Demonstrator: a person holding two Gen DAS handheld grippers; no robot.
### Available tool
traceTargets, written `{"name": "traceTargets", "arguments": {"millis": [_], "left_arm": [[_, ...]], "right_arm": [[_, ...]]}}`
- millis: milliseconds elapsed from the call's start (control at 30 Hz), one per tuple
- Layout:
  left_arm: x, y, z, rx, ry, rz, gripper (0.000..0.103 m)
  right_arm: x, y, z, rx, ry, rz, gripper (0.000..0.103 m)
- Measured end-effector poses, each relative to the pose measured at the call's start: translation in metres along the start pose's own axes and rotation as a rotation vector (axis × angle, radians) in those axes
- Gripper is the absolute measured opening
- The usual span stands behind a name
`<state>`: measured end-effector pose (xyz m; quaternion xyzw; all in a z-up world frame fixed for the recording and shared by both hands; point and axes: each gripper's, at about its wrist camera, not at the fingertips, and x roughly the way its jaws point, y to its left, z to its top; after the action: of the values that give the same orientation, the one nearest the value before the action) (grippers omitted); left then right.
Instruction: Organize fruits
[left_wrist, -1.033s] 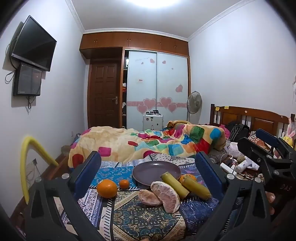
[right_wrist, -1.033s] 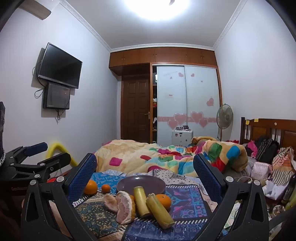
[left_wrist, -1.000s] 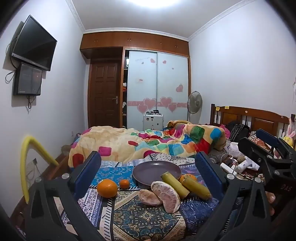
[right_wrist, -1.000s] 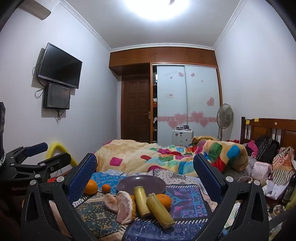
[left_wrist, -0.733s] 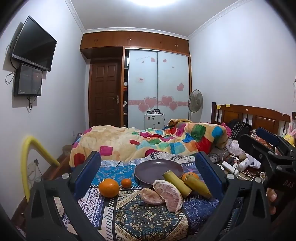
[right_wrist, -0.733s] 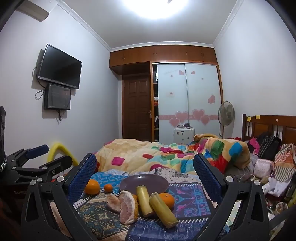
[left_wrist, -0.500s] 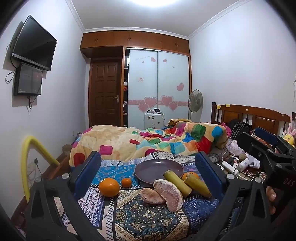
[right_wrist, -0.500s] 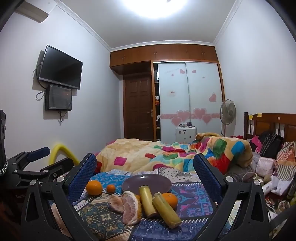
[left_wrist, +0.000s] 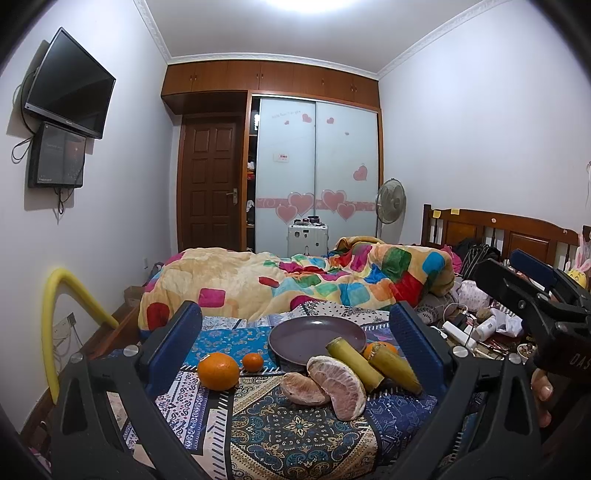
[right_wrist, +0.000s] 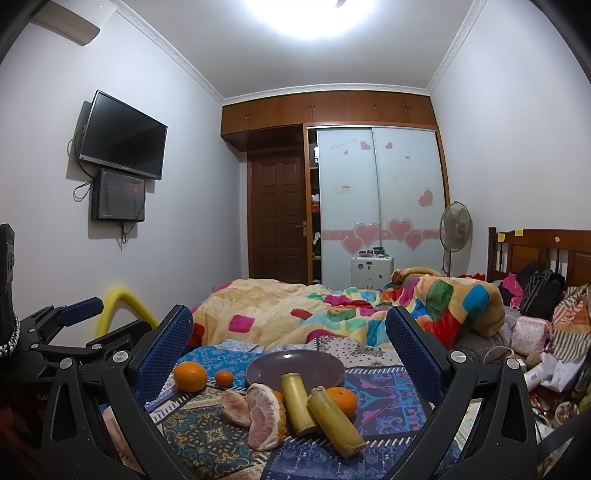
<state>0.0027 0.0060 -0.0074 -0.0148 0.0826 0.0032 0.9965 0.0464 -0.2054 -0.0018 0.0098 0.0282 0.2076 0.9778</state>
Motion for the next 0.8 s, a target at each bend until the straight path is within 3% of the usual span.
{"name": "traceTargets", "arguments": {"millis": [800], "left_arm": [[-0.0047, -0.0035, 0.0065, 0.009, -0.010, 0.006, 0.103]], "right_arm": [[-0.0016, 0.0002, 0.0033, -0.003, -0.001, 0.002, 0.103]]}}
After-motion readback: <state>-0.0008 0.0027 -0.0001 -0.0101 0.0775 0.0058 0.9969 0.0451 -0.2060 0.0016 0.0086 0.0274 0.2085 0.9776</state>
